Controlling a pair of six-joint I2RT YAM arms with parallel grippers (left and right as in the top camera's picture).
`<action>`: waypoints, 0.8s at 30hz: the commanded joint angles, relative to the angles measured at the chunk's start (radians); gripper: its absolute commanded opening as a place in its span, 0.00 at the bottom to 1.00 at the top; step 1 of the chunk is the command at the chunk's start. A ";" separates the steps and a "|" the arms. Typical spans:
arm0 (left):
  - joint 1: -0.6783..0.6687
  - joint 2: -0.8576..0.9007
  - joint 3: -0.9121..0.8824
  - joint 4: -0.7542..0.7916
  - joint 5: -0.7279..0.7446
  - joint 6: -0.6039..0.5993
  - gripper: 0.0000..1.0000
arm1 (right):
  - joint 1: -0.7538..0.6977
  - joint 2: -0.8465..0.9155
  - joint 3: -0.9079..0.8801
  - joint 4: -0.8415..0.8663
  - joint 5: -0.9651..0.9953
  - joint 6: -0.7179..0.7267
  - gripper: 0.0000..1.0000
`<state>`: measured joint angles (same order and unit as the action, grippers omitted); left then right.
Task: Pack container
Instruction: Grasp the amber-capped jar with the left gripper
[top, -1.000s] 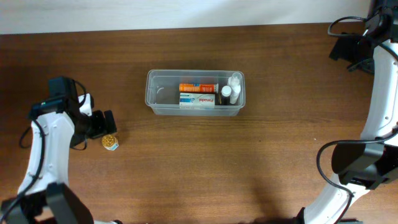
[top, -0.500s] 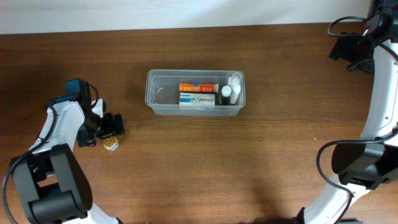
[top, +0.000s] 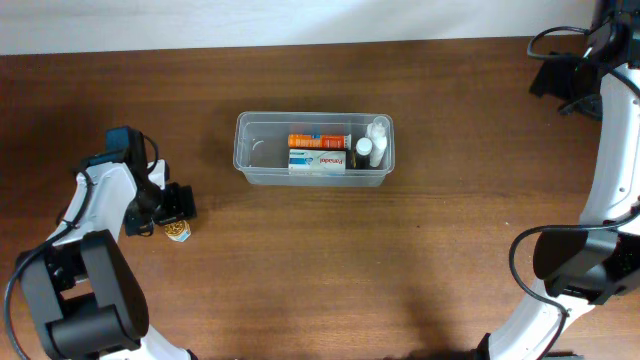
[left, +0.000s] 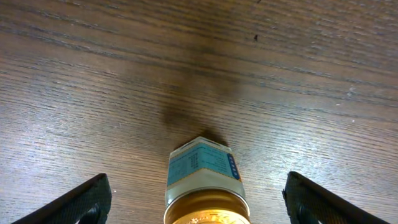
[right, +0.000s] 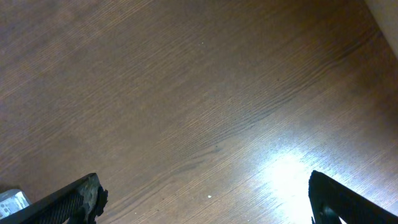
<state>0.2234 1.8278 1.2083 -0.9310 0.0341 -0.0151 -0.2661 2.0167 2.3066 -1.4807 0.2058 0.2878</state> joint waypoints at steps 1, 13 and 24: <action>-0.021 0.040 -0.022 0.004 -0.015 0.031 0.84 | -0.003 -0.002 0.005 0.003 0.015 0.010 0.98; -0.049 0.062 -0.027 0.004 -0.060 0.031 0.69 | -0.003 -0.002 0.005 0.003 0.015 0.010 0.98; -0.049 0.062 -0.028 0.003 -0.056 0.031 0.29 | -0.003 -0.002 0.005 0.003 0.015 0.010 0.98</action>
<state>0.1741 1.8786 1.1923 -0.9295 -0.0185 0.0059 -0.2661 2.0167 2.3066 -1.4807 0.2058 0.2882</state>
